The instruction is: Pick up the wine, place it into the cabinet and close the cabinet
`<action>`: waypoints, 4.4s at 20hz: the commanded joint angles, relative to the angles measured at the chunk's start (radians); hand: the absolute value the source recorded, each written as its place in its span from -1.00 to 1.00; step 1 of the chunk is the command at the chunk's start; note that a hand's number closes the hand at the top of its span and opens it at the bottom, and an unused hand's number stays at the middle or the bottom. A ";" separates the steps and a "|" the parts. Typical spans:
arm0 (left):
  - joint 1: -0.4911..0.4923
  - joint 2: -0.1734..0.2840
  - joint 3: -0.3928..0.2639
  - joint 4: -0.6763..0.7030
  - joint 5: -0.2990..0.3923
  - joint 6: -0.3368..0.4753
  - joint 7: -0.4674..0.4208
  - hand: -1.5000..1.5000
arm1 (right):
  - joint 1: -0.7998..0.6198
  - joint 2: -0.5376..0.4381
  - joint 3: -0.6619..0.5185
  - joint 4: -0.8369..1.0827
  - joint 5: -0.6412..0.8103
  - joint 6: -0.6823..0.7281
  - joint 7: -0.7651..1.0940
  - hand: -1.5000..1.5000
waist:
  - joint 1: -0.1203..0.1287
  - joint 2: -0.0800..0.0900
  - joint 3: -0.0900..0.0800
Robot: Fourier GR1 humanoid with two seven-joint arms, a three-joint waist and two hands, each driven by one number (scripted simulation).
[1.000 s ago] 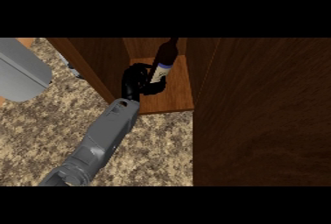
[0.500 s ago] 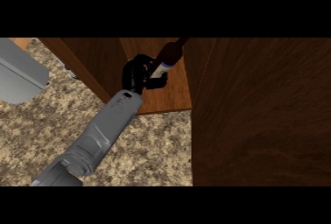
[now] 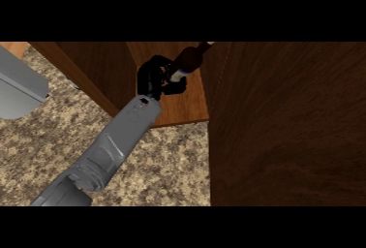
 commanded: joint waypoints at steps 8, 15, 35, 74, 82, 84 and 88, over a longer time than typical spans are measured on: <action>-0.032 0.000 -0.097 0.058 -0.056 0.101 0.206 1.00 | 0.009 -0.032 -0.024 -0.050 -0.098 0.008 0.033 -1.00 | -0.014 0.001 0.001; -0.005 0.000 -0.140 0.069 -0.095 0.132 0.234 -1.00 | -0.009 -0.029 -0.034 -0.036 -0.100 0.008 0.013 -1.00 | -0.015 0.008 0.001; 0.042 0.000 -0.053 -0.093 -0.026 0.092 0.125 -1.00 | 0.010 -0.018 -0.004 -0.074 -0.089 -0.045 0.051 -1.00 | 0.038 -0.003 -0.002; 0.629 0.083 -0.191 -1.122 0.228 0.005 -0.095 -1.00 | 0.091 -0.028 0.076 -0.189 0.015 -0.177 0.069 -1.00 | 0.144 -0.045 0.001; 0.830 0.244 -0.284 -1.456 0.182 -0.012 -0.006 -1.00 | 0.089 -0.058 0.074 -0.213 0.019 -0.191 0.081 -1.00 | 0.136 -0.042 0.001; 0.882 0.249 -0.342 -1.534 0.130 0.050 0.017 -1.00 | 0.003 -0.062 0.074 -0.178 0.035 -0.229 0.108 -1.00 | 0.145 -0.038 0.001; 0.999 0.346 -0.269 -1.619 0.163 -0.010 -0.002 -1.00 | 0.049 -0.083 0.063 -0.201 0.031 -0.201 0.103 -1.00 | 0.135 -0.036 0.001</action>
